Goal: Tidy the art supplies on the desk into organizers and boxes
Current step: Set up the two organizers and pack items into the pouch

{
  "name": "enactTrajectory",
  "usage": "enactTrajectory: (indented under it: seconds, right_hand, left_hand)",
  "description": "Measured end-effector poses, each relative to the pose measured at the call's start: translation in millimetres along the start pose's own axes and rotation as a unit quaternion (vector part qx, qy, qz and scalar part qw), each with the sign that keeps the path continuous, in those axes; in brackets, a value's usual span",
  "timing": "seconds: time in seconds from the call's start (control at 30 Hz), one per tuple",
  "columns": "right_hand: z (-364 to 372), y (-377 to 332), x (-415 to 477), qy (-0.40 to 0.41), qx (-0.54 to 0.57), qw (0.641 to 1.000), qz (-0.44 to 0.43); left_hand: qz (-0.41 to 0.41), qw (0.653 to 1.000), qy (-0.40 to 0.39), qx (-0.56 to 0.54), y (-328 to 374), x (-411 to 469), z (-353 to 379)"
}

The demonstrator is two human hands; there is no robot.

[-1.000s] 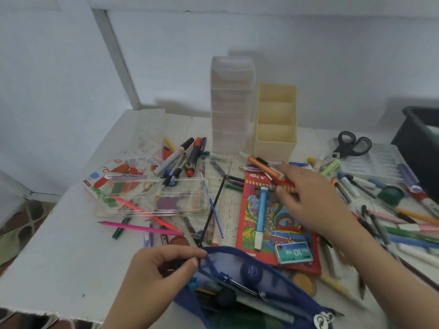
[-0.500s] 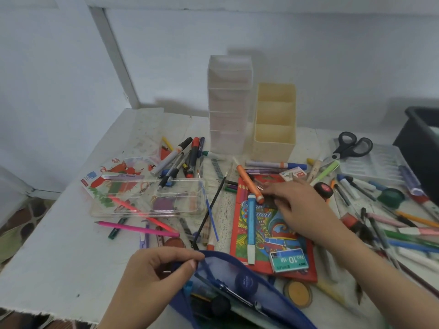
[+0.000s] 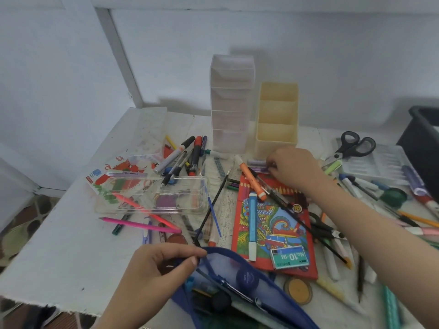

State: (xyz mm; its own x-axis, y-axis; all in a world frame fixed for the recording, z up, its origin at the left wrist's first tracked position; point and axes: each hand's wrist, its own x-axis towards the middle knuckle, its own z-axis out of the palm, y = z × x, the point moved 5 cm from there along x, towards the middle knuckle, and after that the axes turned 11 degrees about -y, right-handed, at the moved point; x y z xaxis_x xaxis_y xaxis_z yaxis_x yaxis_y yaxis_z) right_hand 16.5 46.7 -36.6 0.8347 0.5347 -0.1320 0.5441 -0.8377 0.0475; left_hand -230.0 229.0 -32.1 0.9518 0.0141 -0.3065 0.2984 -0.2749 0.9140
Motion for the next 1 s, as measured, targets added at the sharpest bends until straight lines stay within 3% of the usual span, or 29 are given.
enactTrajectory:
  seconds: [0.27,0.43,0.73,1.0]
  right_hand:
    - [0,-2,2,-0.012,-0.034,0.999,-0.014]
    - [-10,2,-11,0.061,-0.020,0.998,-0.011]
    - [-41,17,-48,0.183,0.240,0.953,-0.005]
    - [-61,-8,-81,0.157,0.406,0.899,-0.047]
  left_hand:
    - [-0.004,1.000,0.001,-0.002,0,-1,0]
    - [-0.009,1.000,0.009,-0.004,0,0,-1]
    - [-0.013,0.998,0.020,-0.060,-1,3,-2]
    - [-0.003,0.999,0.008,-0.041,1,8,-4]
